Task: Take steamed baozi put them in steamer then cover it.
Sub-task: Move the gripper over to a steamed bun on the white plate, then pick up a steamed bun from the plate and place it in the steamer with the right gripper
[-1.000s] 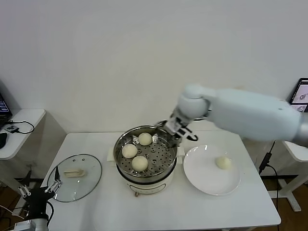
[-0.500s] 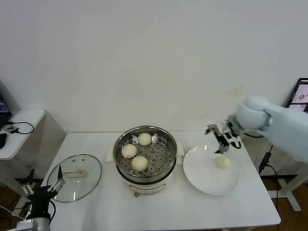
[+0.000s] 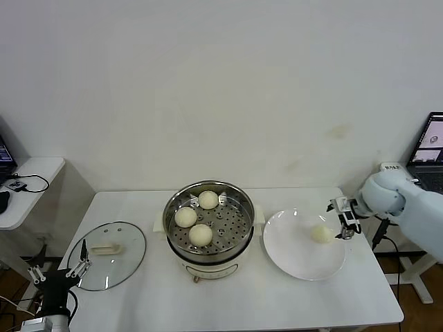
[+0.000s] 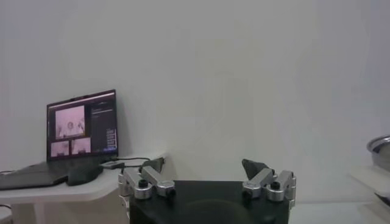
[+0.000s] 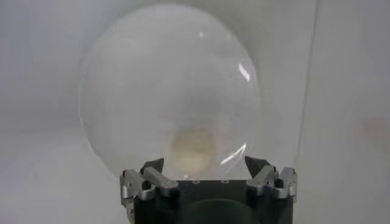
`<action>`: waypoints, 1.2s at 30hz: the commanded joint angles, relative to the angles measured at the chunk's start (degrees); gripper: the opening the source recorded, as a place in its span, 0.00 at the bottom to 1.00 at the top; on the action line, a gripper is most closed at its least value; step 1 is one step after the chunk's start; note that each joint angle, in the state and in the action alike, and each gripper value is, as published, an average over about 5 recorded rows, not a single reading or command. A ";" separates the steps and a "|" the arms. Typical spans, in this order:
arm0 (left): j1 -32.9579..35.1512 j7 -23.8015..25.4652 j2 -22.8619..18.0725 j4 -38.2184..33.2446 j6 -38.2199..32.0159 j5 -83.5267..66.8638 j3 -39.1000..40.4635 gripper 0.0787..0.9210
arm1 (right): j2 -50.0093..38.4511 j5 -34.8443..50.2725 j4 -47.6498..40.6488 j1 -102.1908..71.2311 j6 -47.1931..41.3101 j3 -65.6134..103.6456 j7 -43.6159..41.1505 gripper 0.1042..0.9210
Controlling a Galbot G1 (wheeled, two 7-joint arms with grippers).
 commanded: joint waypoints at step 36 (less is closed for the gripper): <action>0.23 0.02 -0.69 0.75 -0.11 -0.07 -0.73 0.88 | 12.20 -8.86 -14.95 -7.72 0.99 7.76 -0.71 0.63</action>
